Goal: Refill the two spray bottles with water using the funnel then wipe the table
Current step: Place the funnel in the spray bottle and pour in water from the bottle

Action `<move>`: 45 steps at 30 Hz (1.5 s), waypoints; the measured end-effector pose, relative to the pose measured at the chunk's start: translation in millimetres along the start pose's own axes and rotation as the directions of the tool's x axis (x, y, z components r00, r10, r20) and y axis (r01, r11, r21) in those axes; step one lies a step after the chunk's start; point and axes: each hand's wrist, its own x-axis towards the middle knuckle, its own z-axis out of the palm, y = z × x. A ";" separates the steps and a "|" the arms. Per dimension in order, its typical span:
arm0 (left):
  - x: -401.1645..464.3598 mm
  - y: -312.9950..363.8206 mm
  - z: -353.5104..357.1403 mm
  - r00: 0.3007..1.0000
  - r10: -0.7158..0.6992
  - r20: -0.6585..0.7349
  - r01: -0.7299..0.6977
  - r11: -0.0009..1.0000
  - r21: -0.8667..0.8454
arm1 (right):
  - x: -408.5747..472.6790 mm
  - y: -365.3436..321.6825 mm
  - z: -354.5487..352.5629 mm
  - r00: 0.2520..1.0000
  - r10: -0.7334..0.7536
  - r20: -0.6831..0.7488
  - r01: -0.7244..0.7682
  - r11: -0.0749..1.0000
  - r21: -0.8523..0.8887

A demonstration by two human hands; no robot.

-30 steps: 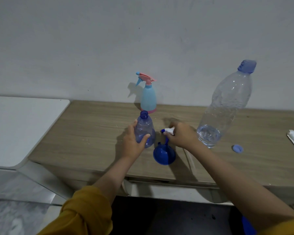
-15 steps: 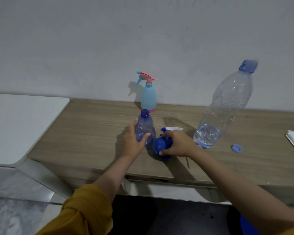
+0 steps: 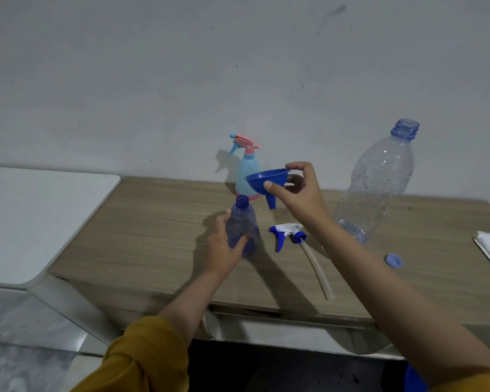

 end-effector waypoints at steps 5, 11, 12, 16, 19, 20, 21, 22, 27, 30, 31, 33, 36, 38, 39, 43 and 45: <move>-0.4 3.5 -1.3 1.000 -0.011 0.028 0.011 1.000 -0.007 | 7.2 -3.9 20.0 0.998 0.000 -0.067 0.005 0.998 0.065; 0.6 1.3 -0.6 0.999 -0.033 0.043 0.035 0.998 -0.045 | 10.4 5.9 34.3 1.000 -0.002 -0.015 0.002 1.000 0.004; 0.6 1.6 -1.1 0.998 -0.035 0.045 0.037 0.998 -0.053 | 10.5 7.8 35.4 1.000 -0.001 -0.007 0.001 1.000 -0.019; 0.2 3.8 -2.7 0.999 -0.022 0.047 0.024 0.999 -0.037 | 10.9 16.2 37.4 0.999 -0.020 0.025 0.022 0.996 -0.084; 0.3 2.6 -2.2 0.999 -0.024 0.041 0.025 0.999 -0.025 | 8.5 20.3 39.2 0.999 -0.024 0.048 0.029 0.992 -0.122; 0.3 1.8 -1.6 0.999 -0.020 0.039 0.021 0.999 -0.028 | 7.4 22.1 39.8 0.998 -0.021 0.054 0.028 0.992 -0.125; 0.7 0.1 -0.2 0.999 -0.021 0.037 0.022 0.999 -0.036 | 6.6 24.4 40.4 0.998 -0.023 0.059 0.030 0.991 -0.128; 0.7 -0.2 0.5 0.999 -0.027 0.034 0.028 0.999 -0.039 | 5.9 26.2 40.9 0.998 -0.028 0.063 0.036 0.991 -0.132; 0.7 2.6 0.0 0.999 -0.034 0.033 0.034 0.999 -0.003 | 2.9 26.4 41.4 0.996 -0.033 0.083 0.045 0.987 -0.157; 0.4 3.5 0.6 0.999 -0.036 0.023 0.035 0.999 0.027 | 0.4 26.0 39.1 0.994 -0.041 0.104 0.059 0.982 -0.177; 0.5 2.9 1.6 0.999 -0.037 0.016 0.036 0.999 0.029 | -1.0 25.9 37.8 0.993 -0.045 0.105 0.064 0.981 -0.183; 0.4 3.0 3.2 0.999 -0.049 0.008 0.049 0.999 0.014 | -4.9 25.5 35.5 0.993 -0.054 0.101 0.073 0.978 -0.193; 2.3 4.7 4.1 0.997 -0.071 0.018 0.071 0.998 -0.001 | -14.8 25.9 31.1 0.994 -0.070 0.080 0.085 0.975 -0.203; 5.4 4.6 5.0 0.997 -0.074 0.032 0.076 0.996 -0.040 | -24.1 28.7 26.0 0.992 -0.124 0.023 0.126 0.969 -0.212; 6.7 5.0 5.3 0.996 -0.086 0.030 0.088 0.994 -0.065 | -29.4 31.0 22.2 0.984 -0.175 -0.028 0.165 0.961 -0.222; 11.4 18.7 1.0 0.994 -0.109 -0.029 0.103 0.983 -0.153 | -49.2 38.7 -0.5 0.842 -0.442 -0.310 0.321 0.872 -0.370; 15.5 31.0 -4.2 0.996 -0.078 -0.051 0.067 0.980 -0.190 | -52.4 41.2 -18.3 0.699 -0.573 -0.429 0.352 0.797 -0.491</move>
